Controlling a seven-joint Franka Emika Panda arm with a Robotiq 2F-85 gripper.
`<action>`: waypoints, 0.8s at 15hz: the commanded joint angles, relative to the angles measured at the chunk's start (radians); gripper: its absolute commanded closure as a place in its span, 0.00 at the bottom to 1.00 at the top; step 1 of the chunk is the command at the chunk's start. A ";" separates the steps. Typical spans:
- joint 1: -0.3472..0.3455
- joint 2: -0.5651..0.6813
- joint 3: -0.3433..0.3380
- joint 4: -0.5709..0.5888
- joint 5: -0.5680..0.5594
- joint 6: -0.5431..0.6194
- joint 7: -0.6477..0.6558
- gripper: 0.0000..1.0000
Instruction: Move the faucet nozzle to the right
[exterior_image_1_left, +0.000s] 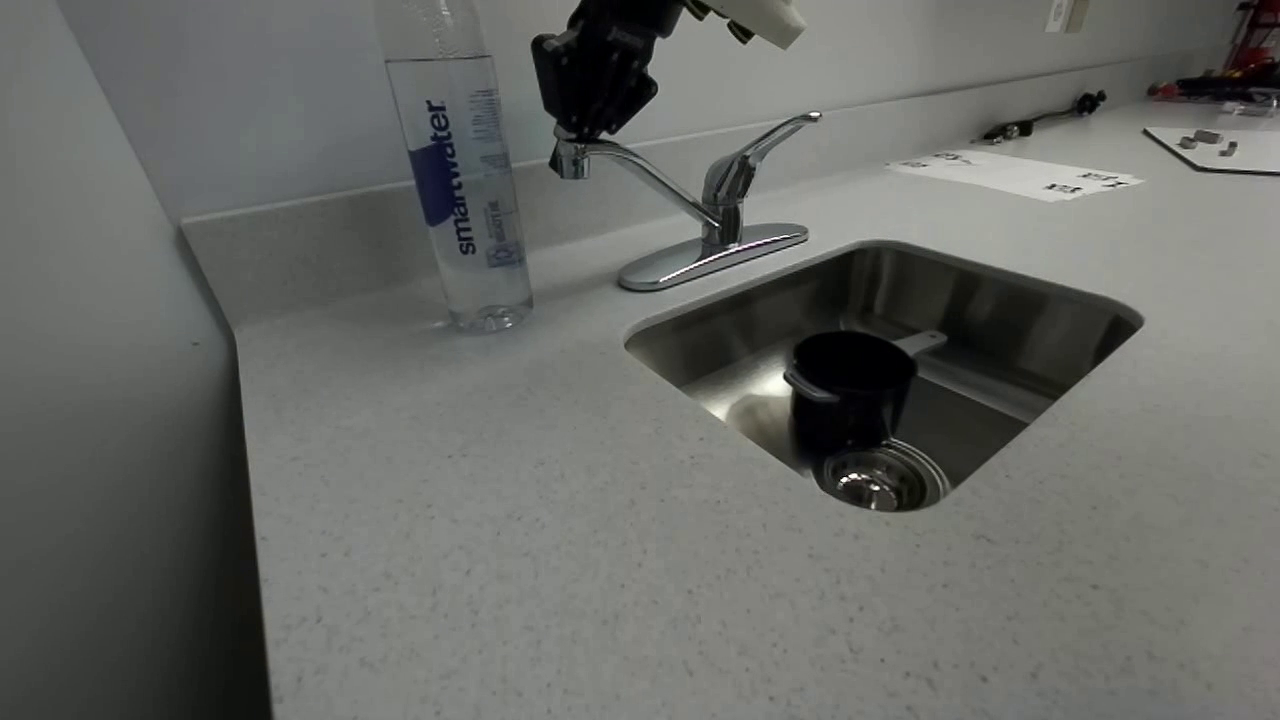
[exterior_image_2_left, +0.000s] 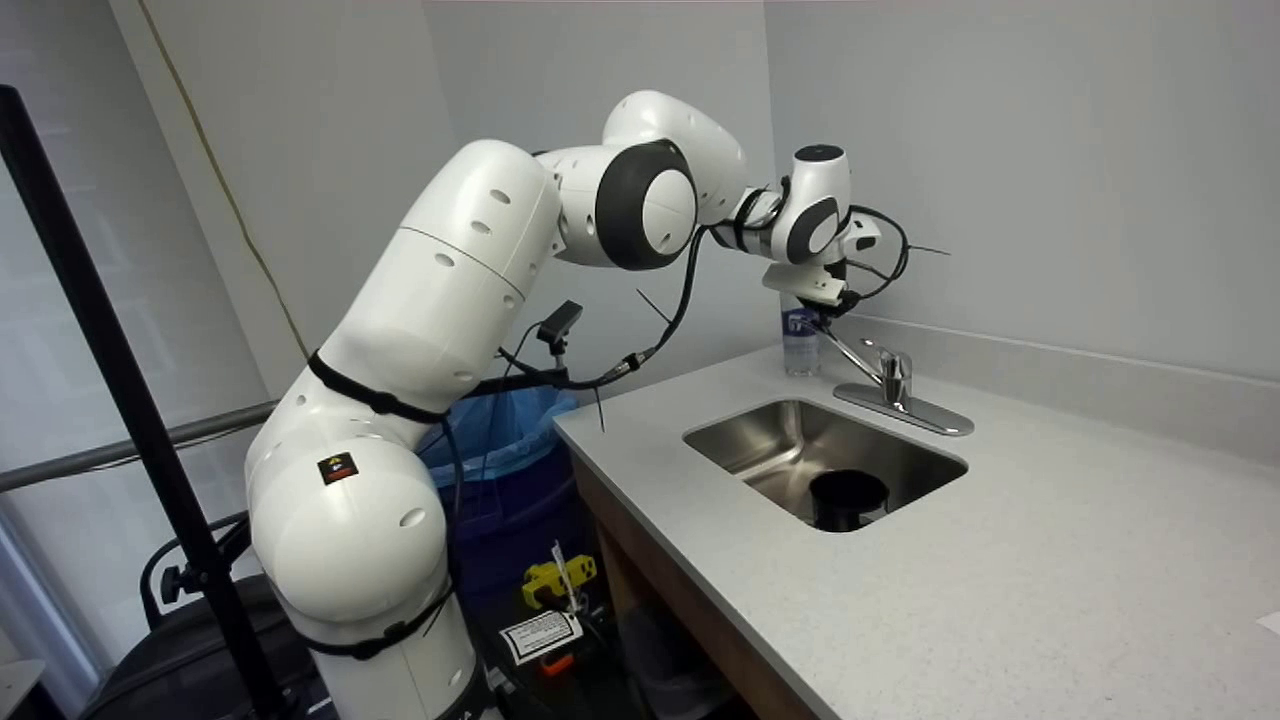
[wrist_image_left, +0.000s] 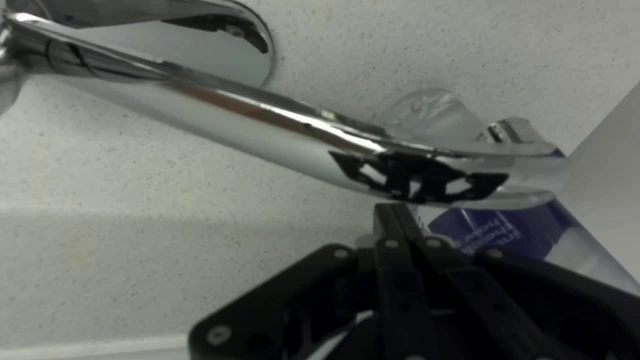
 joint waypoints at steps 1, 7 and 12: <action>-0.005 0.004 0.026 0.030 0.032 -0.073 -0.001 1.00; -0.015 -0.049 0.039 -0.020 0.042 -0.131 -0.021 1.00; -0.035 -0.121 0.029 -0.122 0.039 -0.176 -0.034 1.00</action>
